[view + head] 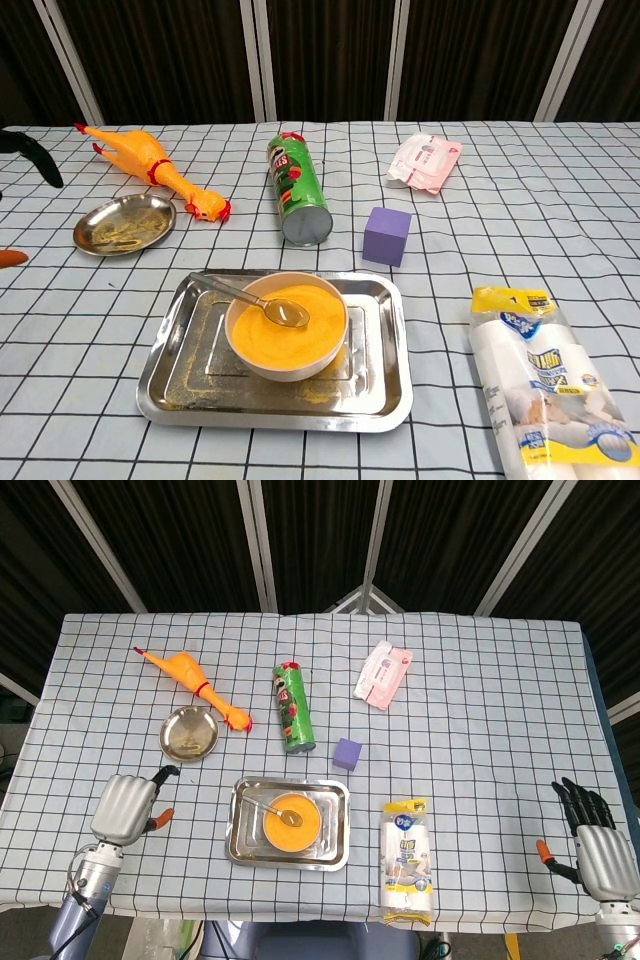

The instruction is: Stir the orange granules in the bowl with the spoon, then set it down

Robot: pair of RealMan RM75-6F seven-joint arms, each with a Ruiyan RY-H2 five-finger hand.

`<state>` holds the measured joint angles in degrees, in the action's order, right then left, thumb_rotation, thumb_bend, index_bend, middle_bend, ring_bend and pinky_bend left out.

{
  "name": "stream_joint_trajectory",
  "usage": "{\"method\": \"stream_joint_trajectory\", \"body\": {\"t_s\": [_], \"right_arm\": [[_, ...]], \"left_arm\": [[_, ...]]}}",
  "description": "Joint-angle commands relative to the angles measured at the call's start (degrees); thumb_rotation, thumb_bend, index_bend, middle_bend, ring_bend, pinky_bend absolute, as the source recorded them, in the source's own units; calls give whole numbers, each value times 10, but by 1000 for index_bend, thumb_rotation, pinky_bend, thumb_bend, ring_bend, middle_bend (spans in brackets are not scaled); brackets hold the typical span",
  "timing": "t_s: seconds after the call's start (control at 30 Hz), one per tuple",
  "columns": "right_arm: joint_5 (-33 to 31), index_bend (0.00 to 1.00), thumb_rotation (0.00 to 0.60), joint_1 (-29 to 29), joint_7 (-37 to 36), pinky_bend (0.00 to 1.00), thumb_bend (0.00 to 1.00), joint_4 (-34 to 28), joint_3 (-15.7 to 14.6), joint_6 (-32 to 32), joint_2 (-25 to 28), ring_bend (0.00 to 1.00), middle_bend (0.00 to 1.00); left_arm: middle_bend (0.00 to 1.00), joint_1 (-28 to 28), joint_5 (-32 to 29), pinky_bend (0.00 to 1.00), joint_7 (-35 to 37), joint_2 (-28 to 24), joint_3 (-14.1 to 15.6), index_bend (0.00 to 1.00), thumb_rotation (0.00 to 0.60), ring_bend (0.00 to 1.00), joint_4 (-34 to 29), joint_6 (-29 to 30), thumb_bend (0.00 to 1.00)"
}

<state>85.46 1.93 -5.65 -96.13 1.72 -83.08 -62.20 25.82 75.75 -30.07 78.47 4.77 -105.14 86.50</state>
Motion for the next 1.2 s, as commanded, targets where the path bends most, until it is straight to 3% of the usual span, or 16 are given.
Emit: {"method": "stream_joint_trajectory", "body": {"t_s": [0.03, 0.4, 0.57, 0.83, 1.2], "right_arm": [[0, 0, 600, 0, -1, 0, 405, 0, 0, -1, 0, 0, 0], [1, 0, 600, 0, -7, 0, 404, 1, 0, 0, 1, 0, 0], [2, 0, 600, 0, -10, 0, 404, 2, 0, 0, 2, 0, 0], [2, 0, 600, 0, -13, 0, 405, 3, 1, -2, 2, 0, 0], [3, 0, 600, -1, -14, 0, 405, 3, 0, -3, 2, 0, 0]], "left_arm": [[994, 18, 4, 939, -42, 8, -16, 415, 600, 975, -4, -33, 276], [1000, 88, -89, 949, -194, 58, -74, 409, 600, 983, -39, -139, 306], [1000, 112, -90, 949, -256, 103, -76, 430, 600, 983, -19, -151, 307], [1000, 131, -126, 950, -295, 171, -93, 456, 600, 983, 20, -158, 322], [1000, 138, -137, 950, -298, 199, -97, 497, 600, 983, 48, -156, 357]]}}
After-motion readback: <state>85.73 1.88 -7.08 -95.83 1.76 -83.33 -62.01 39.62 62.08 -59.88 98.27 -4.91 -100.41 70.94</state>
